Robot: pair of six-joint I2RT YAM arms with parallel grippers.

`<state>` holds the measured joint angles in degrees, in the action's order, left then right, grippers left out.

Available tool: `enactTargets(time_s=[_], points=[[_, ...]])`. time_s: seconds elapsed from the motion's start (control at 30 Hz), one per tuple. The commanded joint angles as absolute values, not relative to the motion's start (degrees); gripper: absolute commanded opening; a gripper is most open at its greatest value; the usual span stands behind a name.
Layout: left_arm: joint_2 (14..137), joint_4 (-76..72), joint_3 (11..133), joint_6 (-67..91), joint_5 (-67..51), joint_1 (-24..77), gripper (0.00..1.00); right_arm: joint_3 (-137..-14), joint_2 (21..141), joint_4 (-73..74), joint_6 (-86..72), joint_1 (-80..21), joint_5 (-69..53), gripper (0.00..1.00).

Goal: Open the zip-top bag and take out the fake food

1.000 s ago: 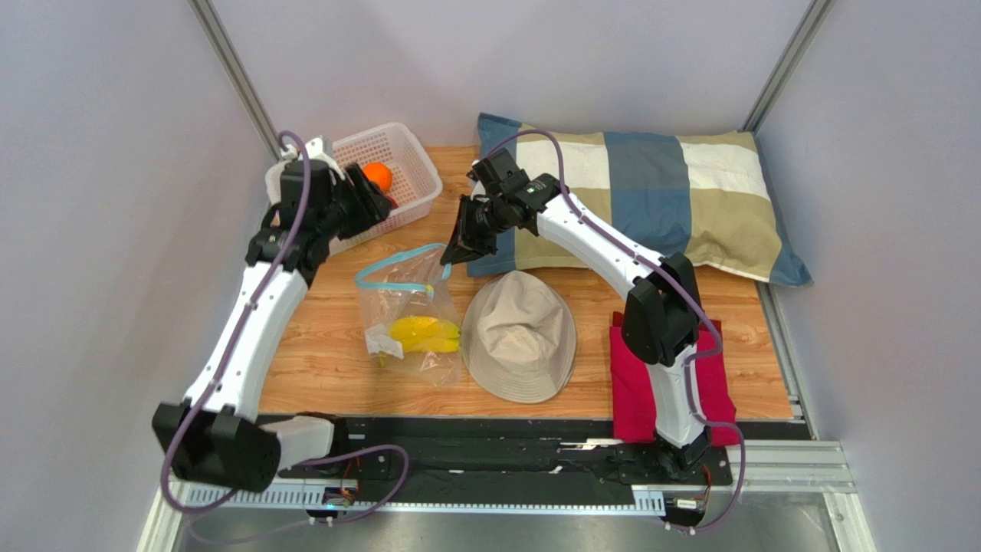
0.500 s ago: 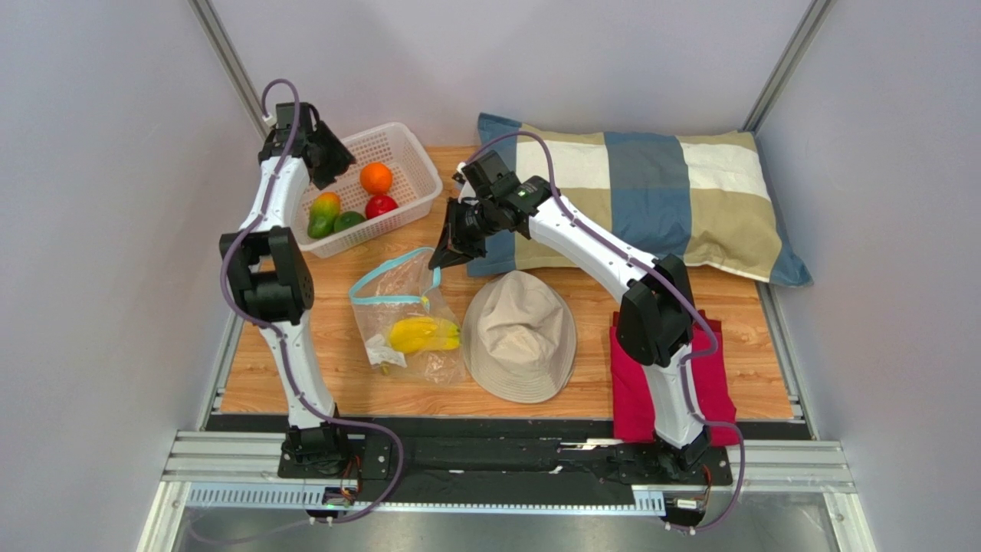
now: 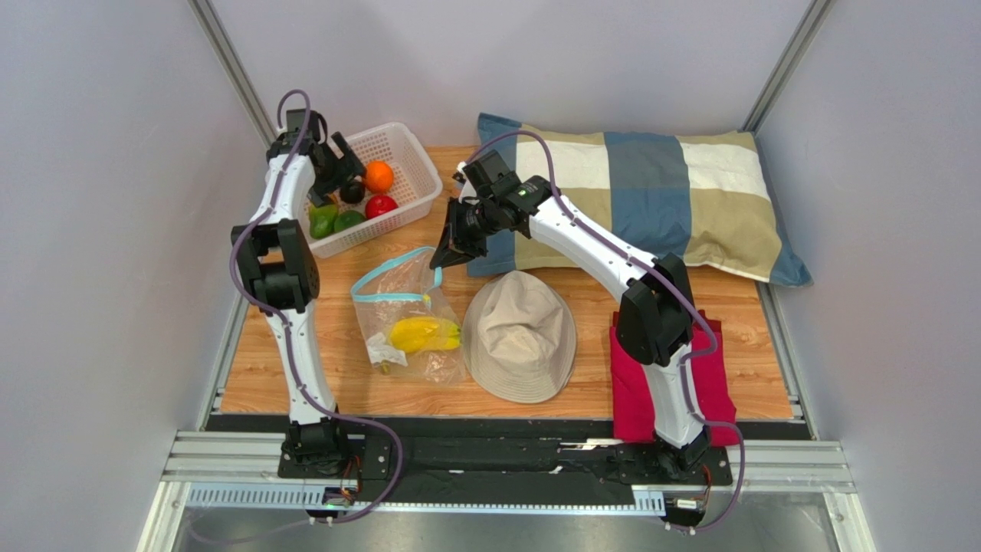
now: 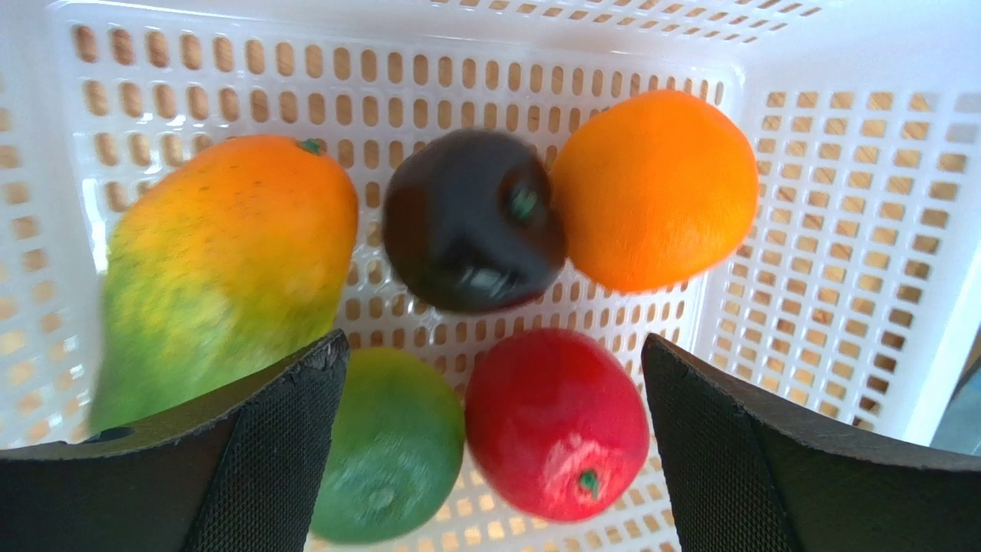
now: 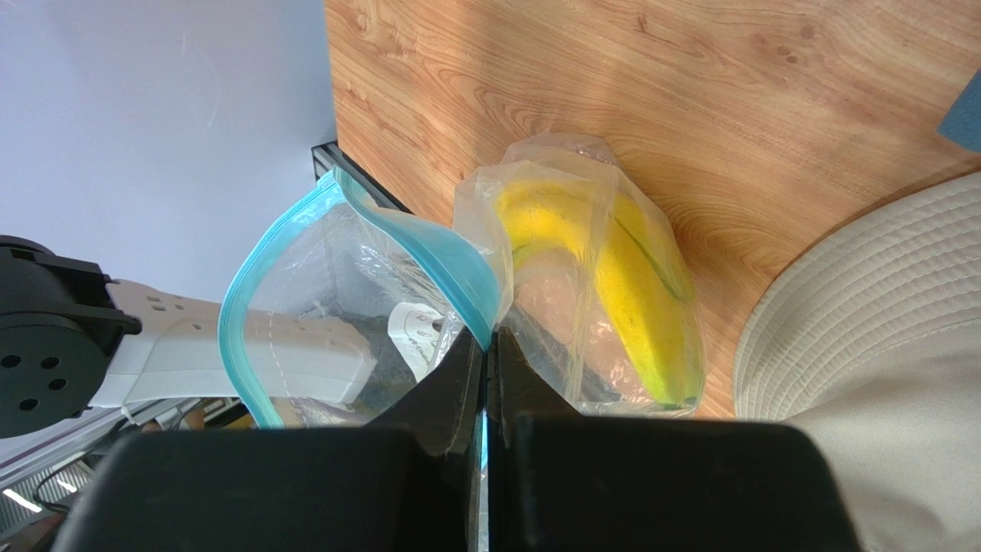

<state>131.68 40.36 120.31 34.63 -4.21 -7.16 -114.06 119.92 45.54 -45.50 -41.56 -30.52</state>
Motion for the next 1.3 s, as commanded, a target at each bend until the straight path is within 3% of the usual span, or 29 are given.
enactTargets(time_s=[0.0, 0.23, 0.47, 0.53, 0.63, 0.67, 0.9, 1.27], points=[[121.3, 46.7, 121.8, 30.0, -3.1, -7.2, 0.99, -114.6, 118.7, 44.3, -43.4, -41.6, -30.7, 0.0], [94.3, 45.1, 94.1, 29.6, -9.0, -3.7, 0.95, -115.4, 118.4, 45.4, -43.1, -41.6, -28.7, 0.0], [60.7, 43.5, 67.6, 31.7, -21.9, -0.6, 0.74, -115.1, 117.6, 46.1, -43.1, -41.5, -26.9, 0.0], [53.9, 44.8, 60.8, 34.7, -23.7, -0.4, 0.73, -115.0, 117.2, 46.2, -43.4, -41.5, -25.9, 0.0], [43.2, 47.6, 55.9, 40.3, -24.8, -0.3, 0.84, -115.0, 116.5, 45.4, -44.5, -41.7, -24.3, 0.0], [40.1, 48.2, 55.4, 42.8, -25.0, -0.2, 0.94, -115.1, 116.4, 45.1, -45.5, -41.7, -24.3, 0.0], [40.5, 64.4, 61.7, 47.9, -13.6, 1.7, 0.99, -115.0, 115.0, 43.2, -46.1, -43.7, -22.6, 0.0], [46.7, 62.8, 61.5, 55.1, -11.6, 1.7, 0.93, -115.7, 114.2, 45.3, -42.0, -45.7, -20.3, 0.0]])
